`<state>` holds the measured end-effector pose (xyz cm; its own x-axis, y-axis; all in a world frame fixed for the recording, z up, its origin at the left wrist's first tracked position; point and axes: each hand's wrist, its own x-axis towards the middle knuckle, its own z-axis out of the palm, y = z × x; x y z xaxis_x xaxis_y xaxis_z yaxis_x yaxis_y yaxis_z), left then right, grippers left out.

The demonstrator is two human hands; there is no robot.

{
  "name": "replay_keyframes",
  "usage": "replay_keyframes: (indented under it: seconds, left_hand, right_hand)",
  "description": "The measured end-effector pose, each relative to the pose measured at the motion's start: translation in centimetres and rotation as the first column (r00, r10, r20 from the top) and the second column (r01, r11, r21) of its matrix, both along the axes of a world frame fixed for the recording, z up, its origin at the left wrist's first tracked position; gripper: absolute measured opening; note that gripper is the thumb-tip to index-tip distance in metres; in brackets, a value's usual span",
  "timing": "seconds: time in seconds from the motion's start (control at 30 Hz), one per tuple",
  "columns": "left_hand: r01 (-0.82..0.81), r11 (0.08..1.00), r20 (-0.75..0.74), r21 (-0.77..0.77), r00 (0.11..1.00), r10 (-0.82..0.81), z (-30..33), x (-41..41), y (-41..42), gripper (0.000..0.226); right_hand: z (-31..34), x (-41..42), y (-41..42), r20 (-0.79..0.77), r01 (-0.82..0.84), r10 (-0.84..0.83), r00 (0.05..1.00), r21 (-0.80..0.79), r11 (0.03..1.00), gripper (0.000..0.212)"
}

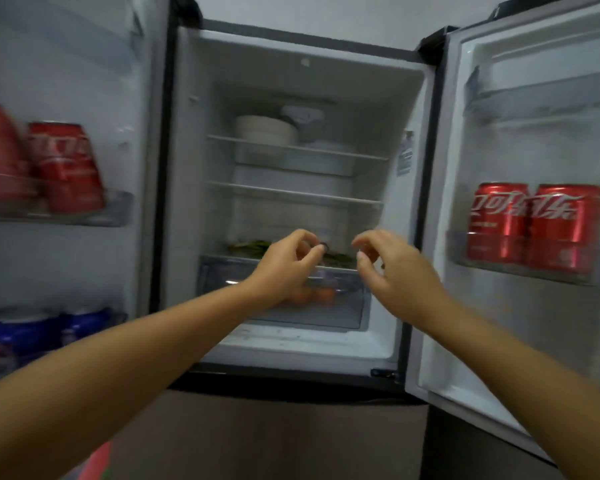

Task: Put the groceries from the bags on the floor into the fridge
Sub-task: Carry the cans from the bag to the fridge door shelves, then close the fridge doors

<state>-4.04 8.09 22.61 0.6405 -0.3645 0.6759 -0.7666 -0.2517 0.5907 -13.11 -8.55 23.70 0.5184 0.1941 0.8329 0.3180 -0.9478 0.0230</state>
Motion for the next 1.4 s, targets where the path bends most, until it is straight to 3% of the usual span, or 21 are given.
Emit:
replay_keyframes:
  seconds: [0.13,0.27,0.4,0.5,0.57,0.63,0.8,0.9,1.0,1.1,1.23,1.33,1.4]
  left_hand:
    - [-0.305,0.936,0.164,0.177,0.947,0.278,-3.2,1.1,13.3,0.015]
    - [-0.552,0.779,0.331,0.297,0.825,0.458,-4.3,0.1,25.6,0.033]
    - [-0.728,0.649,0.484,0.221,0.660,0.575,-4.3,-1.6,34.8,0.026]
    - [-0.807,0.582,0.524,0.102,0.541,0.658,-4.2,-2.2,39.3,0.035]
    - [-0.828,0.556,0.507,0.074,0.511,0.694,-4.1,-1.9,41.0,0.043]
    - [-0.818,0.564,0.474,0.112,0.543,0.693,-4.5,-1.2,41.6,0.049]
    - [-0.762,0.633,0.383,0.141,0.631,0.675,-6.3,0.0,40.2,0.070]
    - [-0.745,0.648,0.422,0.157,0.644,0.638,-7.0,-0.3,39.5,0.071]
    - [-0.769,0.604,0.587,0.208,0.592,0.552,-7.2,-0.9,39.6,0.065]
    - [-0.808,0.529,0.798,0.260,0.488,0.353,-6.7,-1.5,39.0,0.057]
    - [-0.791,0.529,0.911,0.307,0.405,0.077,-5.3,-1.8,35.5,0.049]
    - [-0.773,0.531,0.927,0.348,0.368,-0.072,-4.2,-1.5,31.5,0.048]
    - [-0.772,0.524,0.931,0.360,0.335,-0.145,-3.6,-1.1,28.5,0.049]
  right_hand:
    - [-5.3,5.4,9.7,-0.151,-0.178,0.180,0.972,0.029,0.984,0.017]
    - [-8.7,8.3,20.7,-0.243,-0.356,0.348,0.905,0.013,0.934,0.022]
    - [-10.1,9.2,30.8,-0.204,-0.489,0.473,0.857,-0.036,0.871,0.039]
    - [-11.2,9.1,35.7,-0.217,-0.483,0.458,0.862,-0.075,0.872,0.041]
    - [-12.0,8.9,37.0,-0.210,-0.435,0.412,0.887,-0.076,0.897,0.032]
    - [-12.9,8.6,37.0,-0.211,-0.382,0.363,0.908,-0.058,0.922,0.022]
    - [-13.6,8.1,36.3,-0.306,-0.292,0.240,0.921,-0.135,0.947,0.040]
    - [-13.5,8.1,35.7,-0.301,-0.308,0.257,0.918,-0.136,0.941,0.040]
    - [-14.3,8.0,33.0,-0.175,-0.313,0.290,0.941,-0.125,0.941,0.038]
    - [-14.9,7.5,28.9,-0.106,-0.284,0.272,0.956,-0.121,0.951,0.031]
    - [-15.9,8.1,22.0,-0.078,-0.259,0.251,0.965,-0.127,0.957,0.029]
    - [-16.8,9.1,16.7,-0.136,-0.192,0.171,0.976,-0.156,0.969,0.053]
    - [-17.1,8.9,13.7,-0.202,-0.158,0.140,0.969,-0.076,0.984,0.065]
